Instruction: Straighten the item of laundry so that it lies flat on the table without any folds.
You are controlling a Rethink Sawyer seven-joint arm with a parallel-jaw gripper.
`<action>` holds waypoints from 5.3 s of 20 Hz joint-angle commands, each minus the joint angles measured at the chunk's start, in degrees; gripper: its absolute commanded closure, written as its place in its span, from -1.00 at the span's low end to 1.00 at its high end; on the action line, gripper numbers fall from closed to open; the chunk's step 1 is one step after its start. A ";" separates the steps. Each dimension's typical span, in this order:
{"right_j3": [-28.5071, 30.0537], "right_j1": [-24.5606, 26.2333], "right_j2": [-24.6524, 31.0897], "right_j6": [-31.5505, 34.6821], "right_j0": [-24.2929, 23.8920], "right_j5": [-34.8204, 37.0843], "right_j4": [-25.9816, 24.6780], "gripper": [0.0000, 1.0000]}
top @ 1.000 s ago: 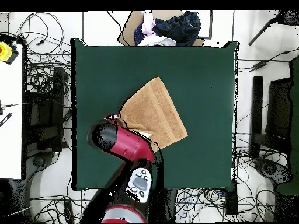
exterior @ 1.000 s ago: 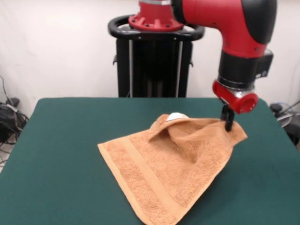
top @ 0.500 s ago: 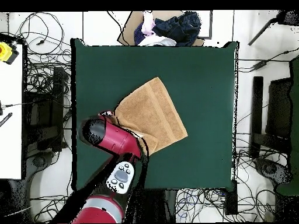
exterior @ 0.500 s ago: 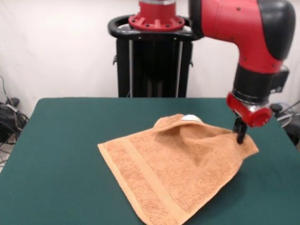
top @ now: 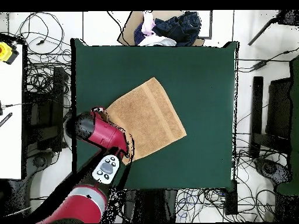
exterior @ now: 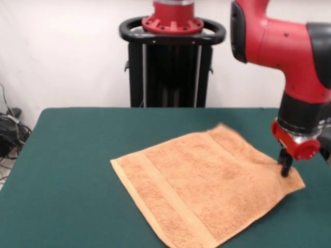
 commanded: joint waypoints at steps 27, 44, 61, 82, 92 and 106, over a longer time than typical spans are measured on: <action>16.75 -15.63 7.33 8.38 -7.53 -5.01 5.05 -1.00; 24.47 -16.42 16.46 7.23 -16.91 -13.27 -6.85 -1.00; 21.29 -6.50 21.56 14.41 -17.23 -23.35 -18.11 -1.00; 14.59 10.85 27.64 15.82 -21.51 -32.00 -26.25 -1.00; 18.66 8.06 29.54 14.93 -25.52 -26.46 -29.13 -1.00; 23.51 3.00 32.60 13.31 -31.43 -19.72 -30.59 -1.00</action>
